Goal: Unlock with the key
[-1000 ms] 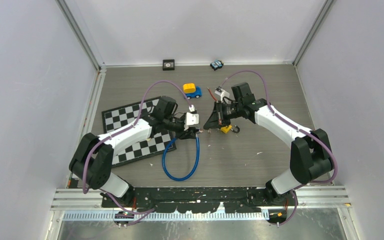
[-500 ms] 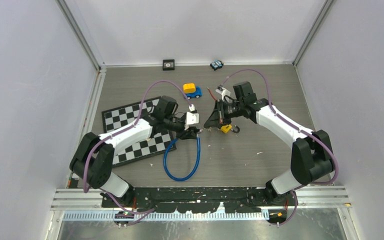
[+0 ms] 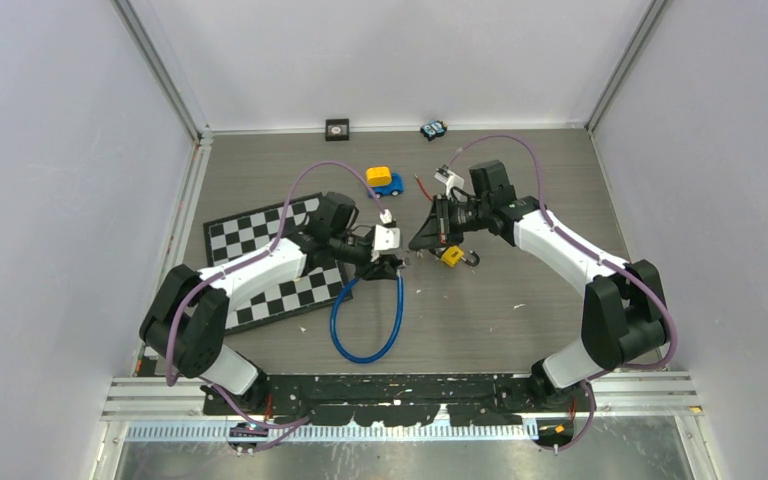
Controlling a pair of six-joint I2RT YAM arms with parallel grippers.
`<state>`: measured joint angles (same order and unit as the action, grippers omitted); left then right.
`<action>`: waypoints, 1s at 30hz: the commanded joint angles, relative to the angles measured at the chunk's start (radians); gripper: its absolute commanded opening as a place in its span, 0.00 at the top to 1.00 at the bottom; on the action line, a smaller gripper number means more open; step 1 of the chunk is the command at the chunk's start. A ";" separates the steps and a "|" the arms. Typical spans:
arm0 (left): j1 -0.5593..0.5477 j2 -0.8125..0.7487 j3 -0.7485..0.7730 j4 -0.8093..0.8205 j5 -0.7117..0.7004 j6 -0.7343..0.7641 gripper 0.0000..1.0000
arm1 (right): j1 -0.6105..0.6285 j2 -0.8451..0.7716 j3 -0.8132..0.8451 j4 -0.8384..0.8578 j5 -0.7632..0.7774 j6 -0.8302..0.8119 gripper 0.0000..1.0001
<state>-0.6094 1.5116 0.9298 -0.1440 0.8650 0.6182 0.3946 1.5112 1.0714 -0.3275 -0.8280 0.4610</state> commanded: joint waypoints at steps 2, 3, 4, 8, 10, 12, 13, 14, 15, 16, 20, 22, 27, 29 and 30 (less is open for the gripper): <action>0.003 -0.030 0.001 0.091 0.023 -0.012 1.00 | -0.050 -0.049 0.023 0.009 -0.036 -0.007 1.00; 0.004 -0.034 -0.005 0.102 0.024 -0.013 1.00 | -0.060 -0.053 0.026 0.004 -0.043 -0.004 1.00; 0.006 -0.040 -0.014 0.111 0.024 -0.010 1.00 | -0.068 -0.058 0.029 -0.001 -0.050 0.000 0.99; 0.008 -0.055 0.006 0.065 0.039 0.059 1.00 | -0.077 -0.070 0.068 -0.062 -0.098 -0.003 1.00; 0.008 -0.061 0.059 -0.041 0.037 0.124 1.00 | -0.077 -0.065 0.110 -0.131 -0.127 -0.025 1.00; 0.008 -0.068 0.129 -0.169 0.012 0.177 1.00 | -0.077 -0.059 0.165 -0.217 -0.147 -0.077 1.00; 0.008 -0.065 0.170 -0.239 -0.013 0.193 1.00 | -0.078 -0.057 0.190 -0.258 -0.146 -0.123 1.00; 0.008 -0.061 0.214 -0.310 -0.043 0.208 1.00 | -0.079 -0.055 0.211 -0.293 -0.142 -0.157 1.00; 0.008 -0.054 0.264 -0.385 -0.079 0.228 1.00 | -0.081 -0.056 0.224 -0.320 -0.131 -0.181 0.99; 0.008 -0.044 0.306 -0.458 -0.118 0.240 1.00 | -0.086 -0.059 0.229 -0.325 -0.124 -0.190 1.00; 0.007 -0.022 0.437 -0.664 -0.230 0.264 1.00 | -0.115 -0.047 0.223 -0.324 -0.123 -0.203 1.00; 0.007 -0.019 0.461 -0.754 -0.251 0.291 1.00 | -0.127 -0.040 0.221 -0.320 -0.124 -0.207 1.00; 0.006 -0.033 0.513 -0.882 -0.270 0.381 1.00 | -0.145 -0.060 0.203 -0.278 -0.101 -0.188 1.00; -0.008 -0.031 0.547 -0.890 -0.308 0.393 1.00 | -0.147 -0.078 0.197 -0.264 -0.079 -0.180 0.99; -0.017 -0.026 0.568 -0.889 -0.334 0.391 1.00 | -0.148 -0.088 0.196 -0.259 -0.064 -0.176 1.00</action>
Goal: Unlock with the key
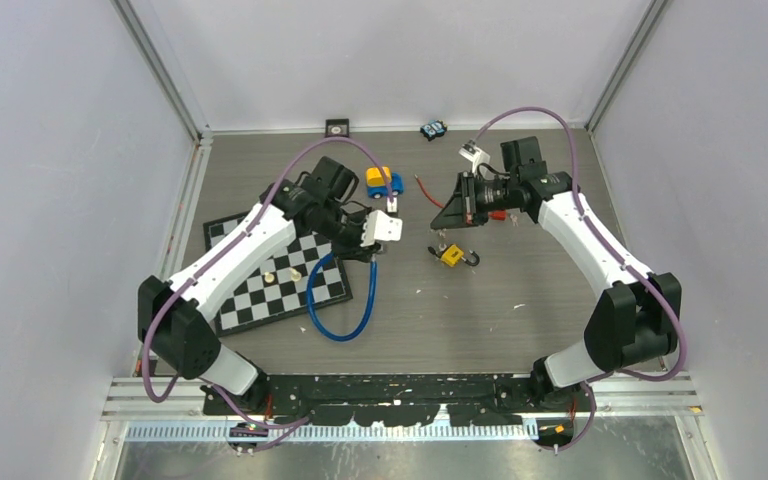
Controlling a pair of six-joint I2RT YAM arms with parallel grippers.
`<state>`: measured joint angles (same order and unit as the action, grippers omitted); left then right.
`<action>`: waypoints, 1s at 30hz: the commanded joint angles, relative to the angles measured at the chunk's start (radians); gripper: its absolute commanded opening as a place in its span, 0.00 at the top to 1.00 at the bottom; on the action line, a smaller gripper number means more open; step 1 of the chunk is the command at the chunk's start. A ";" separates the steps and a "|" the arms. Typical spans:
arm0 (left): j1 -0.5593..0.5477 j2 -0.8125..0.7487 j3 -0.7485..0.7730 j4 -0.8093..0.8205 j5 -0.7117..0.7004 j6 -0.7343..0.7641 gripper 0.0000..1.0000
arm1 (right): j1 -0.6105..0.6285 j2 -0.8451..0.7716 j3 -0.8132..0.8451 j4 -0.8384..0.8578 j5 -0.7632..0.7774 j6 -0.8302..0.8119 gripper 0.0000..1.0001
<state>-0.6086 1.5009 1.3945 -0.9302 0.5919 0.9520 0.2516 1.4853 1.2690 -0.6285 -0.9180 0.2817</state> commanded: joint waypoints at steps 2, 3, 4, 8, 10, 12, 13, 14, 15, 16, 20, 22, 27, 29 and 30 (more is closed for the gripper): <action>-0.042 0.001 0.143 -0.096 -0.121 0.049 1.00 | -0.005 -0.080 0.001 0.038 0.055 0.011 1.00; -0.053 0.010 0.163 -0.103 -0.140 0.053 1.00 | -0.005 -0.087 0.004 0.031 0.067 0.013 1.00; -0.067 0.015 0.177 -0.108 -0.151 0.066 1.00 | -0.005 -0.096 0.004 0.031 0.071 0.023 1.00; -0.113 -0.015 0.120 0.019 -0.194 0.045 1.00 | -0.005 -0.150 -0.015 0.048 0.077 0.060 1.00; -0.143 -0.042 0.064 0.115 -0.223 0.032 1.00 | -0.005 -0.175 -0.022 0.051 0.074 0.082 1.00; -0.173 -0.074 0.017 0.191 -0.246 0.005 1.00 | -0.002 -0.193 -0.022 0.062 0.052 0.105 1.00; -0.194 -0.086 -0.006 0.229 -0.255 -0.009 1.00 | 0.000 -0.201 -0.019 0.063 0.042 0.117 1.00; -0.214 -0.096 -0.027 0.271 -0.275 -0.020 1.00 | 0.005 -0.208 -0.014 0.059 0.036 0.124 0.99; -0.229 -0.104 -0.043 0.312 -0.307 -0.042 1.00 | 0.010 -0.219 -0.008 0.050 0.032 0.120 1.00; -0.241 -0.112 -0.060 0.355 -0.330 -0.074 1.00 | 0.014 -0.232 -0.003 0.029 0.034 0.107 1.00; -0.293 -0.132 -0.108 0.489 -0.407 -0.126 1.00 | 0.036 -0.272 0.035 -0.084 0.045 0.002 1.00; -0.317 -0.130 -0.112 0.544 -0.441 -0.149 1.00 | 0.046 -0.286 0.059 -0.143 0.044 -0.049 1.00; -0.347 -0.125 -0.126 0.652 -0.506 -0.191 1.00 | 0.053 -0.325 0.103 -0.253 0.041 -0.153 1.00; -0.350 -0.129 -0.137 0.681 -0.510 -0.197 1.00 | 0.054 -0.333 0.120 -0.289 0.053 -0.201 0.99; -0.350 -0.134 -0.147 0.696 -0.513 -0.199 1.00 | 0.054 -0.336 0.125 -0.298 0.061 -0.216 1.00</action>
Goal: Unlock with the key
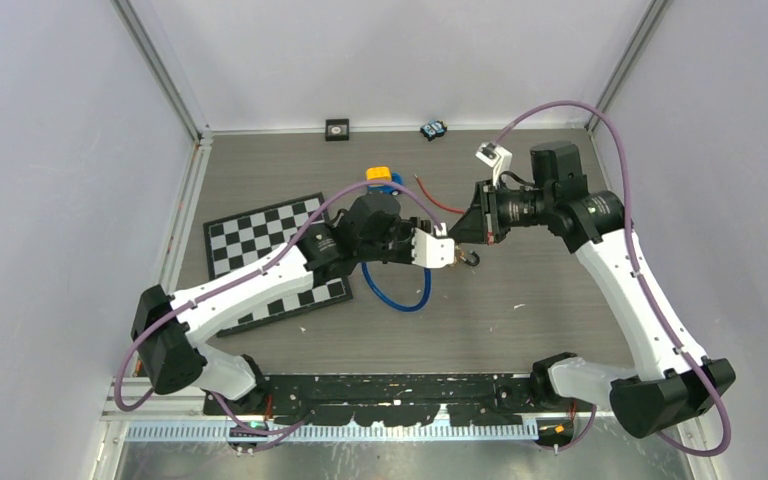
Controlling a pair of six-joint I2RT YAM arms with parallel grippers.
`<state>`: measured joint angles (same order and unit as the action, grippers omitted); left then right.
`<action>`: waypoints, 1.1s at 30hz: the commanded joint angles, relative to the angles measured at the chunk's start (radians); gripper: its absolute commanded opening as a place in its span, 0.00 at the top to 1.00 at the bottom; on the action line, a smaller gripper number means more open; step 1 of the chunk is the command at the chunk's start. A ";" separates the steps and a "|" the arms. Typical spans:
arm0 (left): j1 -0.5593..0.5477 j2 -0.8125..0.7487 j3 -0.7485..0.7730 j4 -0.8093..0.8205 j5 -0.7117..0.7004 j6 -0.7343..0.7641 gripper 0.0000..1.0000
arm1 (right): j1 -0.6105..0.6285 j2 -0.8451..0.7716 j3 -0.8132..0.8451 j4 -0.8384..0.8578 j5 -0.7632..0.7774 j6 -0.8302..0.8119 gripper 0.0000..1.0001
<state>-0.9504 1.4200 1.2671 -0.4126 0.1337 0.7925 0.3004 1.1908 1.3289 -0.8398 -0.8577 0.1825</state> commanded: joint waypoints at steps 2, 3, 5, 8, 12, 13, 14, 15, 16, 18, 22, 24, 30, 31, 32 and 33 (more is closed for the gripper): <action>-0.010 -0.067 -0.049 0.220 -0.051 -0.036 1.00 | 0.006 -0.049 0.073 -0.107 0.022 -0.140 1.00; -0.010 -0.078 -0.068 0.246 -0.046 -0.034 1.00 | 0.005 -0.052 0.075 -0.114 0.030 -0.149 1.00; -0.010 -0.102 -0.107 0.294 -0.024 -0.030 1.00 | 0.005 -0.058 0.079 -0.122 0.050 -0.164 0.99; -0.010 -0.122 -0.140 0.325 -0.014 -0.053 1.00 | 0.005 -0.062 0.080 -0.124 0.074 -0.176 1.00; -0.011 -0.139 -0.171 0.361 -0.016 -0.079 1.00 | 0.005 -0.066 0.051 -0.092 0.080 -0.171 1.00; -0.011 -0.141 -0.175 0.368 -0.011 -0.088 1.00 | 0.005 -0.066 0.040 -0.079 0.077 -0.170 1.00; -0.011 -0.143 -0.177 0.373 -0.008 -0.097 1.00 | 0.005 -0.062 0.032 -0.064 0.079 -0.165 0.99; -0.011 -0.144 -0.178 0.377 -0.008 -0.104 1.00 | 0.005 -0.059 0.023 -0.047 0.077 -0.156 1.00; -0.011 -0.146 -0.181 0.382 -0.009 -0.114 1.00 | 0.005 -0.056 0.013 -0.029 0.068 -0.150 1.00; -0.011 -0.149 -0.188 0.388 -0.012 -0.134 1.00 | 0.005 -0.051 -0.005 0.011 0.070 -0.137 1.00; -0.014 -0.156 -0.200 0.394 -0.009 -0.174 1.00 | 0.005 -0.037 -0.026 0.073 0.072 -0.137 1.00; -0.017 -0.160 -0.209 0.399 -0.008 -0.191 1.00 | 0.005 -0.036 -0.034 0.101 0.076 -0.135 1.00; -0.019 -0.168 -0.223 0.407 -0.019 -0.229 1.00 | 0.005 -0.033 -0.057 0.168 0.082 -0.100 1.00; -0.019 -0.168 -0.225 0.407 -0.022 -0.236 1.00 | 0.005 -0.033 -0.061 0.177 0.084 -0.094 1.00; -0.019 -0.169 -0.225 0.407 -0.026 -0.245 1.00 | 0.006 -0.033 -0.065 0.189 0.083 -0.085 1.00; -0.019 -0.169 -0.227 0.406 -0.027 -0.251 1.00 | 0.005 -0.033 -0.070 0.198 0.084 -0.078 1.00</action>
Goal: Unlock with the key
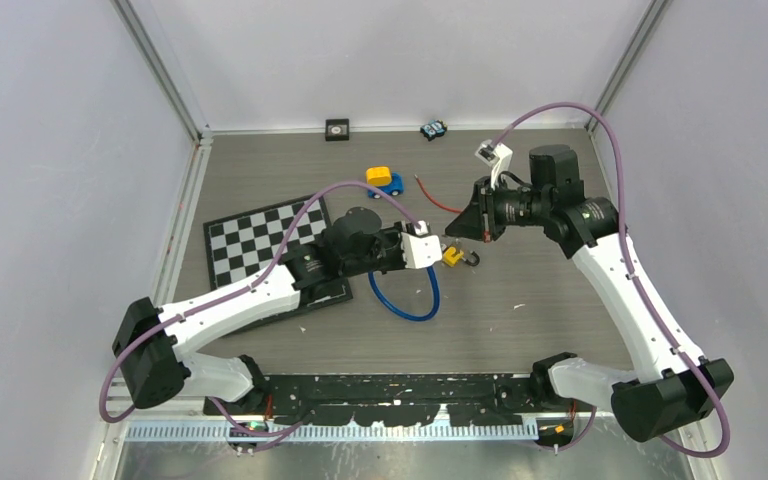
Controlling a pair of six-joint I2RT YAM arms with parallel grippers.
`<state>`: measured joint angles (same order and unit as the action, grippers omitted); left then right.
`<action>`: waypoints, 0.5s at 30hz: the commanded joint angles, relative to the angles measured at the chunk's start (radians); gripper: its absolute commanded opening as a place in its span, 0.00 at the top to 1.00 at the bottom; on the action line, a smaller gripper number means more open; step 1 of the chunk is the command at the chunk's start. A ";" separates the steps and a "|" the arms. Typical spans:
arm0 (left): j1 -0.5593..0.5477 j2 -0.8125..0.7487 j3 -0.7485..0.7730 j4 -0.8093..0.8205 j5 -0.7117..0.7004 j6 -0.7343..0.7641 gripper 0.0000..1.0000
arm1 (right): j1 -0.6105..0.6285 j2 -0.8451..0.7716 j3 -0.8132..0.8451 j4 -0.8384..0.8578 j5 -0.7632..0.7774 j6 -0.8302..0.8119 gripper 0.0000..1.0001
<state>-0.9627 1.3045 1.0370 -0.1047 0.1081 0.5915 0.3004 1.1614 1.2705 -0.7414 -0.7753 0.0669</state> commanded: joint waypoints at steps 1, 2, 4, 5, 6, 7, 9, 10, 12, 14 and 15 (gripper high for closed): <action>-0.007 -0.053 0.002 0.099 -0.004 -0.056 1.00 | 0.005 -0.005 -0.016 0.110 0.002 0.045 1.00; -0.007 -0.053 0.001 0.099 -0.006 -0.062 1.00 | 0.005 -0.006 -0.022 0.121 0.005 0.051 1.00; -0.007 -0.053 -0.001 0.099 -0.010 -0.078 1.00 | 0.005 -0.008 -0.030 0.140 0.007 0.063 1.00; -0.007 -0.054 0.000 0.117 -0.012 -0.085 1.00 | 0.005 -0.008 -0.035 0.147 0.006 0.071 1.00; -0.007 -0.052 -0.001 0.125 -0.016 -0.091 1.00 | 0.005 -0.009 -0.037 0.155 0.005 0.076 0.99; -0.007 -0.052 0.001 0.127 -0.021 -0.095 1.00 | 0.005 -0.009 -0.039 0.158 0.003 0.080 1.00; -0.007 -0.050 0.003 0.133 -0.031 -0.106 1.00 | 0.006 -0.009 -0.039 0.161 0.000 0.084 1.00; -0.007 -0.047 0.005 0.132 -0.035 -0.109 1.00 | 0.005 -0.010 -0.040 0.162 -0.001 0.087 1.00; -0.007 -0.044 0.009 0.132 -0.039 -0.117 1.00 | 0.005 -0.010 -0.044 0.170 -0.007 0.099 0.99; -0.007 -0.039 0.010 0.133 -0.042 -0.120 1.00 | 0.006 -0.010 -0.047 0.175 -0.009 0.105 1.00; -0.007 -0.036 0.012 0.132 -0.042 -0.121 1.00 | 0.006 -0.009 -0.047 0.176 -0.010 0.106 1.00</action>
<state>-0.9630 1.3010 1.0294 -0.0750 0.0818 0.4999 0.3004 1.1614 1.2221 -0.6270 -0.7689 0.1490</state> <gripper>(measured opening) 0.302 0.039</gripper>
